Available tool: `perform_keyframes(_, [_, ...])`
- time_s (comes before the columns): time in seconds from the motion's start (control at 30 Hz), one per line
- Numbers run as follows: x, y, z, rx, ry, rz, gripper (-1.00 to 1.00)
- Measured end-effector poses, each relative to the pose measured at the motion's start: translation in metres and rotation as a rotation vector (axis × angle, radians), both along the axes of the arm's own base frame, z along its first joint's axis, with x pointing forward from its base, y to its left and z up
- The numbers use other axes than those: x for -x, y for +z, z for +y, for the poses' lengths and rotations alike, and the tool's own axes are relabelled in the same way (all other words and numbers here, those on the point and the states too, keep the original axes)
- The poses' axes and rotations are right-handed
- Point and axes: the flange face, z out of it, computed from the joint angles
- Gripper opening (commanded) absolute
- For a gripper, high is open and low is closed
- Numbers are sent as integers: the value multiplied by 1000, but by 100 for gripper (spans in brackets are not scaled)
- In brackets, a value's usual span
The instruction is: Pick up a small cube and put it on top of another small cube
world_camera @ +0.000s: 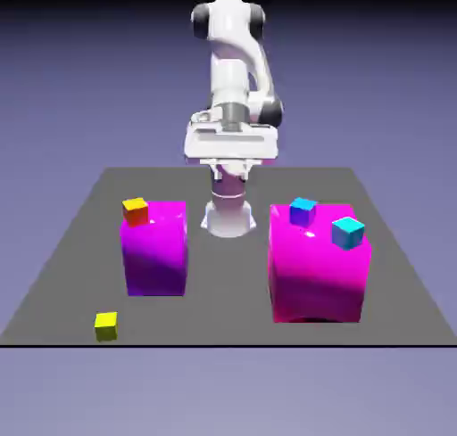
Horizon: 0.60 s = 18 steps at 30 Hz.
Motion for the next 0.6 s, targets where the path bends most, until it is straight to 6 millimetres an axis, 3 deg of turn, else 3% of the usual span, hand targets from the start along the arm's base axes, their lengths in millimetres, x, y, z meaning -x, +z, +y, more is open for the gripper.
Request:
perform_keyframes(0.33, [-81, -57, -92, -218, -425, 278, 0])
perform_keyframes(0.6, [-119, -129, -183, -403, -787, 481, 0])
